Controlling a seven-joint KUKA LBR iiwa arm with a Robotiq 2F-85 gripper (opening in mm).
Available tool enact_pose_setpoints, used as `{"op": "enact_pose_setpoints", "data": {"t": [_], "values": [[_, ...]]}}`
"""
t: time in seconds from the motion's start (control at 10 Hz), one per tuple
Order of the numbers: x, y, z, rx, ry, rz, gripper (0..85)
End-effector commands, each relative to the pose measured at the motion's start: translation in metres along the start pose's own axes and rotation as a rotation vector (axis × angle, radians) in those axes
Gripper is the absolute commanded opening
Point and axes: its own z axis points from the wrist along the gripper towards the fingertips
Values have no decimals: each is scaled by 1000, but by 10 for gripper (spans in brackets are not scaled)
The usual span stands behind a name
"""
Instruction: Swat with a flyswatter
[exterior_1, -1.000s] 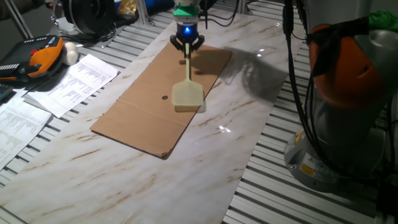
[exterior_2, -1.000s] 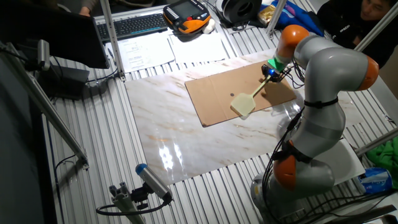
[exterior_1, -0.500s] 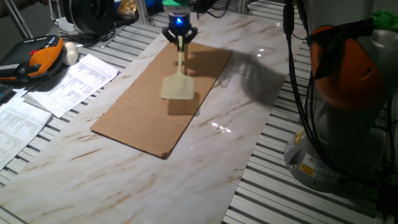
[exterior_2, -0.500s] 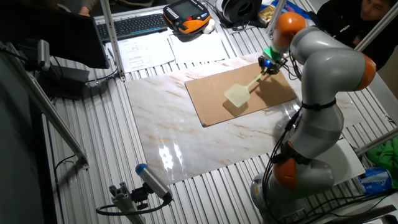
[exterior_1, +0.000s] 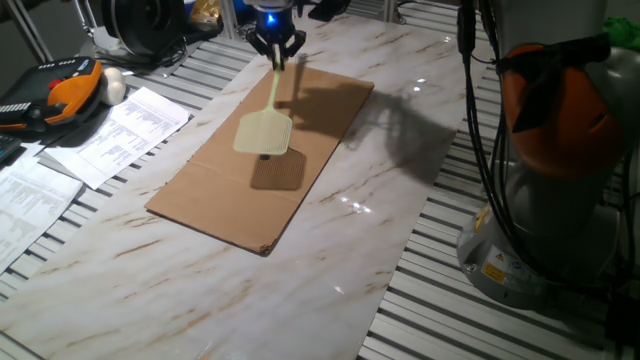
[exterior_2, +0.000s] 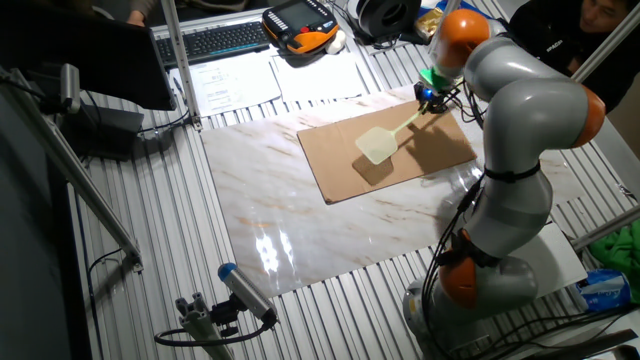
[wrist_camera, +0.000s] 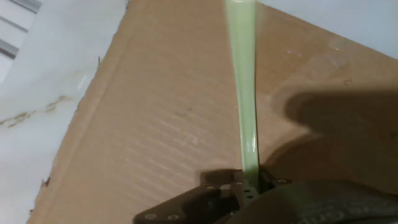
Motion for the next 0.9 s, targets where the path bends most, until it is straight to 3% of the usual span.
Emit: {"op": "enact_pose_setpoints", "data": {"t": [0.0, 0.4, 0.5, 0.6, 0.8], "values": [[0, 2, -1, -2, -12, 4, 0], [-3, 7, 16, -8, -14, -1, 0], [-3, 9, 21, -4, -30, -6, 0], [-3, 10, 26, 1, -29, -11, 0], [-5, 12, 35, -4, -65, -21, 0]]}}
